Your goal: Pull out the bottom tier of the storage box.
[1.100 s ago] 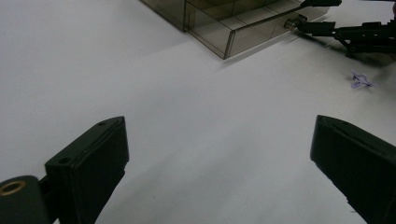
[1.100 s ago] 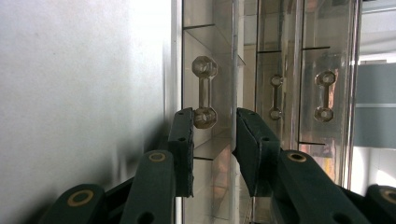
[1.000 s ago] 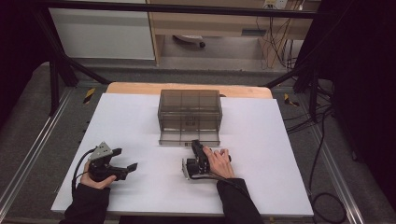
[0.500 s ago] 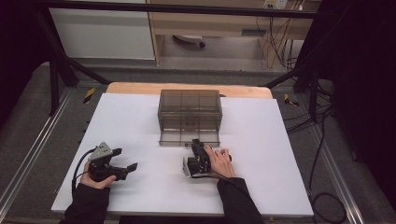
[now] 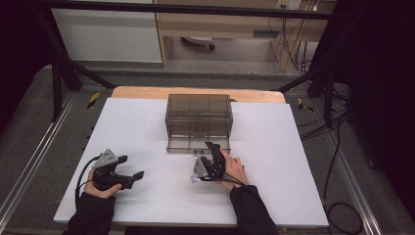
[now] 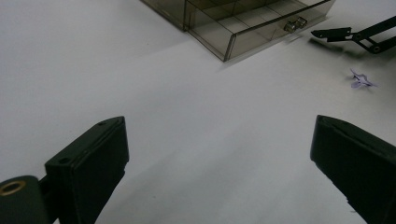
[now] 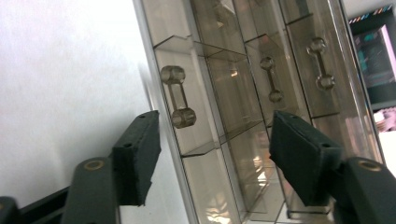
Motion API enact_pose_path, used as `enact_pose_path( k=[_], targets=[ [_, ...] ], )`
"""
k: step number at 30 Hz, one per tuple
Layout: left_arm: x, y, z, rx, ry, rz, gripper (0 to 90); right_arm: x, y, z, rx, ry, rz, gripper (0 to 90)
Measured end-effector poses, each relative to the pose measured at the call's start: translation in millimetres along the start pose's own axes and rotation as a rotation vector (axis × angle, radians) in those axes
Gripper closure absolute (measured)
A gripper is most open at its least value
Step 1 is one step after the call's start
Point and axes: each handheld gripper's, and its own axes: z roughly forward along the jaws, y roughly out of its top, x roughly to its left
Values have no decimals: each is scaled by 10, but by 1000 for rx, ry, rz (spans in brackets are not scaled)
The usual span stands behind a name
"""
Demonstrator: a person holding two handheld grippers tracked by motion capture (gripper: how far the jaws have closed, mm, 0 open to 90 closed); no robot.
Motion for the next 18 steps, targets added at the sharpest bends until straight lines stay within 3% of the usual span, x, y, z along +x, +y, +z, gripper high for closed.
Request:
enact_pose_path(
  k=[2, 4, 10, 12, 16, 18],
  targets=[
    [0, 0, -1, -1, 0, 0, 37, -55, -6, -26, -8, 18, 73, 297],
    [0, 0, -1, -1, 0, 0, 37, -67, -10, -32, -9, 21, 91, 287],
    [-1, 0, 0, 0, 0, 0, 37, -162, -49, -83, -9, 78, 243, 203],
    [-1, 0, -1, 0, 1, 0, 37, -171, -54, -89, -7, 83, 257, 194],
    [-2, 1, -1, 1, 1, 0, 37, -237, -87, -129, 1, 119, 386, 148],
    [-2, 1, -2, 1, 2, 1, 37, -249, -93, -136, 2, 122, 404, 142]
  ],
)
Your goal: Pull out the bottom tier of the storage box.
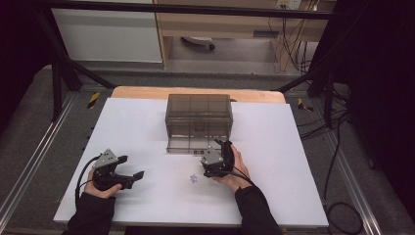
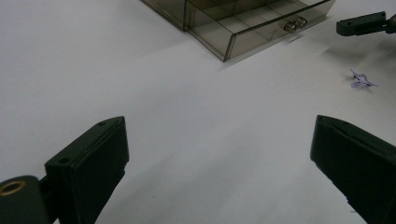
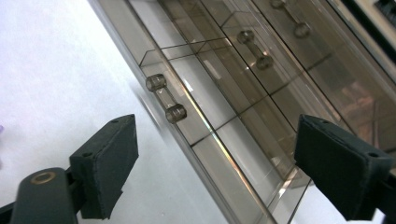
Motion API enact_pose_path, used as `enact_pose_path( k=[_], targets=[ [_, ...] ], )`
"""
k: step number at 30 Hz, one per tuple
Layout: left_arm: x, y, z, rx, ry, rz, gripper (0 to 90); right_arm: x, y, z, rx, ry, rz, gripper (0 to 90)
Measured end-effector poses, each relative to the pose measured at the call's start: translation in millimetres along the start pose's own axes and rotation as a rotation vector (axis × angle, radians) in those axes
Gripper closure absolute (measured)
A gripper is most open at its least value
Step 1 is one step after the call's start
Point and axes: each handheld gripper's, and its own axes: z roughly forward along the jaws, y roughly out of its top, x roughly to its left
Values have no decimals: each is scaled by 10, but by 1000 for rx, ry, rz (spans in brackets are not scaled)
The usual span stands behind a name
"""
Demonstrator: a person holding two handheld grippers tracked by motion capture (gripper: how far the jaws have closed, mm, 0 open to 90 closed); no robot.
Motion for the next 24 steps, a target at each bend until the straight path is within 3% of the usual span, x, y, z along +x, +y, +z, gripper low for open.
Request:
enact_pose_path(
  k=[4, 5, 8, 9, 10, 12, 14, 16, 18, 22, 24],
  targets=[
    [-2, 1, 0, 0, 0, 0, 37, -96, -24, -61, 10, 52, 118, 102],
    [-2, 1, 0, 0, 0, 0, 37, -96, -24, -61, 10, 52, 118, 102],
    [-4, 2, 1, 0, -1, -2, 37, -160, -84, -98, 26, 102, 195, 82],
    [-4, 2, 1, 0, -1, -2, 37, -160, -84, -98, 26, 102, 195, 82],
    [-4, 1, 2, 0, -1, -3, 37, -188, -124, -119, 27, 119, 236, 77],
    [-5, 2, 2, 1, -1, -2, 37, -196, -139, -128, 28, 127, 257, 73],
    [-5, 2, 2, 0, -2, -3, 37, -246, -213, -166, 30, 150, 320, 63],
    [-5, 2, 4, 1, -2, -4, 37, -258, -230, -176, 31, 155, 335, 61],
    [-4, 2, 4, 1, -2, -5, 37, -309, -307, -225, 19, 179, 400, 58],
    [-5, 2, 5, 0, -4, -5, 37, -352, -371, -265, 7, 199, 447, 57],
    [-6, 2, 6, 1, -5, -7, 37, -399, -447, -316, -10, 225, 507, 52]
  ],
)
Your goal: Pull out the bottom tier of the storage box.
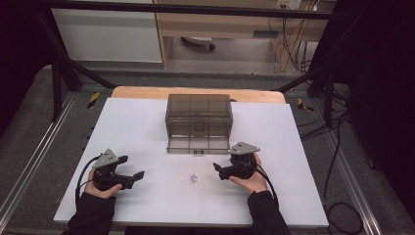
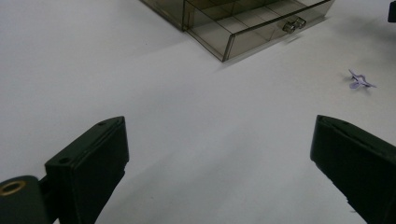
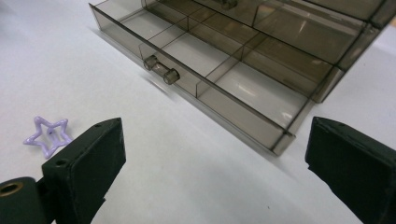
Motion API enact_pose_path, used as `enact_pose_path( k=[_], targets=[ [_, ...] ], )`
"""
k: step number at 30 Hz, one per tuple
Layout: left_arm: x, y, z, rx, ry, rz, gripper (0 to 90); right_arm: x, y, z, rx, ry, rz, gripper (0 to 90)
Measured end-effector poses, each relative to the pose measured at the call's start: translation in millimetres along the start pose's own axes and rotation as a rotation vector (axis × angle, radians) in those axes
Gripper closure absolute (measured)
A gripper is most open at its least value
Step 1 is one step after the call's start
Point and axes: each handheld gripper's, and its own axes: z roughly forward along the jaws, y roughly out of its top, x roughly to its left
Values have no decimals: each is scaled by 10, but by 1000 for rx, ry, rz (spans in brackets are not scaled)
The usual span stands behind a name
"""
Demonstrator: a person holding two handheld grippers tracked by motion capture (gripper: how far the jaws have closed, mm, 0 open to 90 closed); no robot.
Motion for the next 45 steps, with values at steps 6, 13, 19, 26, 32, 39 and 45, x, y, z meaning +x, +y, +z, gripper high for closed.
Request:
enact_pose_path(
  k=[6, 13, 19, 26, 32, 39, 45],
  targets=[
    [-2, 2, 4, 2, -1, 0, 37, -92, -93, -82, -2, 18, 41, 42],
    [-4, 4, 7, 3, -2, 0, 37, -192, -183, -174, -12, 29, 70, 39],
    [-10, 5, 6, 6, -3, 3, 37, -263, -254, -270, -16, 36, 88, 31],
    [-16, 7, 10, 5, -5, 2, 37, -364, -355, -382, -9, 17, 110, 29],
    [-22, 10, 8, 4, -10, 3, 37, -418, -409, -469, -14, 22, 127, 29],
    [-39, 16, 17, 7, -15, 6, 37, -479, -485, -543, -8, 31, 145, 27],
    [-58, 24, 23, 8, -21, 9, 37, -513, -542, -587, 0, 38, 153, 24]
  ],
)
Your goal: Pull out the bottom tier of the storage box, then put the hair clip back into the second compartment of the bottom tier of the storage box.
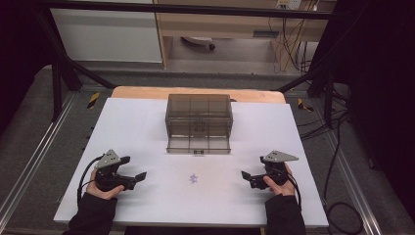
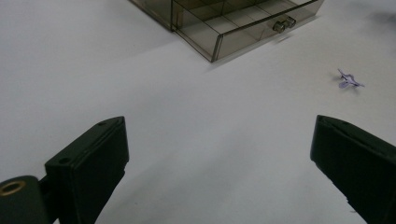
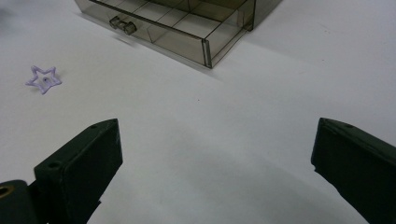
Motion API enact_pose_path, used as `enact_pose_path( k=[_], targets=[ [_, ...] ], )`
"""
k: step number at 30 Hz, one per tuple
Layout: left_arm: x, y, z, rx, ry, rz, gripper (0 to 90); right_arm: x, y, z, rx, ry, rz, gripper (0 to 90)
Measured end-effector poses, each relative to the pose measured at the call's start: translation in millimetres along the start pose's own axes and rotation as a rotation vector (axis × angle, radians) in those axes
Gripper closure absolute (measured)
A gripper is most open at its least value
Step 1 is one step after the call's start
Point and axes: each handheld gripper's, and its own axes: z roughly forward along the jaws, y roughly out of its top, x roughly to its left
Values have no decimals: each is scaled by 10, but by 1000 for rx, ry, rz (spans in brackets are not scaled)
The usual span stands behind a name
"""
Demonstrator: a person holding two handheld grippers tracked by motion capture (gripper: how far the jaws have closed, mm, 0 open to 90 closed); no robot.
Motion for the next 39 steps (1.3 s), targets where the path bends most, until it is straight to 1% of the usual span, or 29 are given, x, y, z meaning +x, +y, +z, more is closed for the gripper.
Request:
enact_pose_path(
  k=[4, 11, 19, 26, 27, 29, 32, 39],
  targets=[
    [-9, 4, 2, -1, -2, 0, 37, -27, -24, -39, -7, 4, 6, 21],
    [-32, 16, 13, 2, -7, 5, 37, -64, -64, -81, -4, 1, 16, 20],
    [-92, 42, 39, 11, -16, 9, 37, -108, -88, -132, -15, -5, 21, 23],
    [-161, 73, 71, 14, -20, 17, 37, -117, -100, -143, -15, -1, 21, 23],
    [-168, 79, 78, 21, -21, 19, 37, -118, -103, -144, -13, -1, 23, 23],
    [-185, 85, 93, 24, -24, 18, 37, -122, -107, -156, -17, -12, 25, 23],
    [-201, 95, 100, 25, -25, 18, 37, -121, -107, -162, -22, -14, 22, 23],
    [-267, 143, 124, 25, -31, 17, 37, -113, -114, -163, -21, -6, 17, 21]
  ],
)
